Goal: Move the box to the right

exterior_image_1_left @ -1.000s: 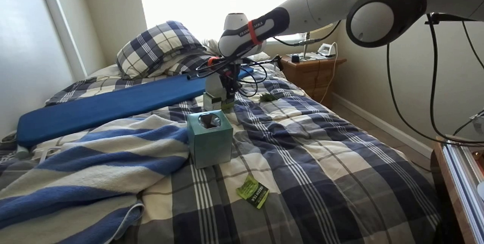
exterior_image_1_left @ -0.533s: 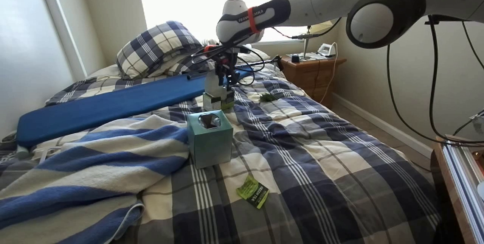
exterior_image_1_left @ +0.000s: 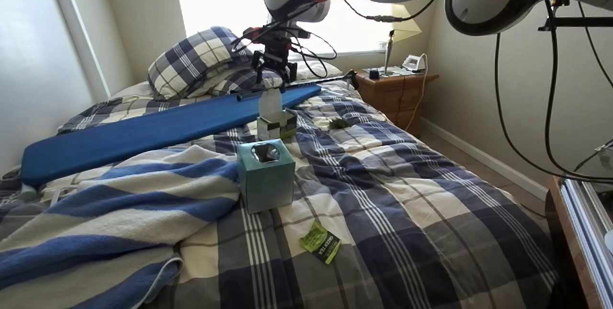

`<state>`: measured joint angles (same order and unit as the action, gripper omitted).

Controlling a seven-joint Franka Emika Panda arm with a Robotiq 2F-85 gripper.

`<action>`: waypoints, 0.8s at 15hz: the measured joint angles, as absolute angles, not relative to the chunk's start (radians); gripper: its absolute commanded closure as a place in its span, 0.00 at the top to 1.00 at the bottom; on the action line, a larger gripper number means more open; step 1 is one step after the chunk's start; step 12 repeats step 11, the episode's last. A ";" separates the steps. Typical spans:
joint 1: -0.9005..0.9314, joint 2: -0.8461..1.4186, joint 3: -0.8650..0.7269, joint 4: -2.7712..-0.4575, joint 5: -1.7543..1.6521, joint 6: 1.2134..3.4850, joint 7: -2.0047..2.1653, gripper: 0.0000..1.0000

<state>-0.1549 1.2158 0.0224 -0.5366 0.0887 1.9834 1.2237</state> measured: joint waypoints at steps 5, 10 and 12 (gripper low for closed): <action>-0.147 1.152 0.066 -0.545 0.089 1.906 0.981 1.00; -0.153 1.120 0.097 -0.551 0.089 1.896 0.813 1.00; -0.153 1.120 0.097 -0.552 0.089 1.896 0.809 1.00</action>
